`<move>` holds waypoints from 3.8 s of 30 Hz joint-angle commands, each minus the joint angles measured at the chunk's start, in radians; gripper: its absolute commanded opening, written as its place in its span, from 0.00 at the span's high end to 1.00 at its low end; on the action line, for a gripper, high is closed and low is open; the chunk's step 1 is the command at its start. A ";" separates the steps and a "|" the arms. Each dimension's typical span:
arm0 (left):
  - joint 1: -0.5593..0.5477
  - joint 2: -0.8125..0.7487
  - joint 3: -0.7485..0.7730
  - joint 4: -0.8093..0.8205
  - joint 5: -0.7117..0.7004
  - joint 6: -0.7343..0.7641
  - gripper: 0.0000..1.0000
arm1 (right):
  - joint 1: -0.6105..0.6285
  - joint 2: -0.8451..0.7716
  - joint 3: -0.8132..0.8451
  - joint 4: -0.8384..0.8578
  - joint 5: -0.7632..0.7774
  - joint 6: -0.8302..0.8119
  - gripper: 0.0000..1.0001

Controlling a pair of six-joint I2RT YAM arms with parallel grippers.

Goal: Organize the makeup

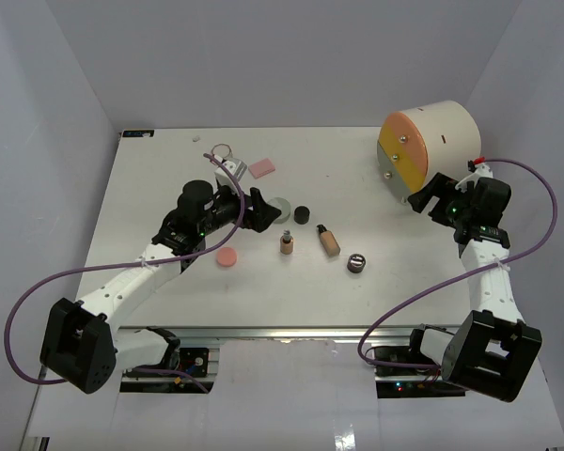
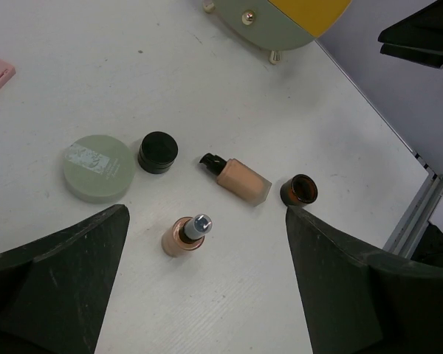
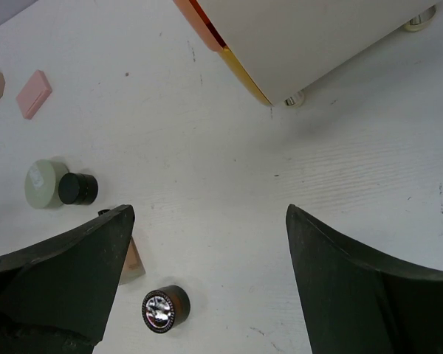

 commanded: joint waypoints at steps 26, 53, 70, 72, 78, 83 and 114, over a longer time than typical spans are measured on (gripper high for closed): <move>-0.101 1.196 1.452 0.007 0.209 -0.574 0.14 | -0.007 -0.075 0.072 -0.152 -0.572 -0.570 0.10; -0.057 0.858 0.842 0.389 0.033 -0.528 0.16 | 0.097 0.179 0.520 -0.117 -0.052 -0.453 0.07; 0.084 0.128 0.228 -0.003 0.199 -0.213 0.10 | 0.515 0.656 0.982 -0.436 0.400 -1.496 0.23; 0.084 0.062 0.154 -0.035 0.159 -0.167 0.07 | 0.517 0.694 1.039 -0.496 0.454 -1.613 0.25; 0.085 -0.056 0.048 -0.066 0.085 -0.098 0.05 | 0.520 0.763 1.124 -0.581 0.612 -1.880 0.28; 0.085 -0.043 0.039 -0.080 0.111 -0.097 0.05 | 0.528 0.783 1.105 -0.589 0.705 -1.981 0.32; 0.085 -0.067 0.039 -0.078 0.113 -0.090 0.04 | 0.504 0.858 1.187 -0.705 0.759 -1.986 0.76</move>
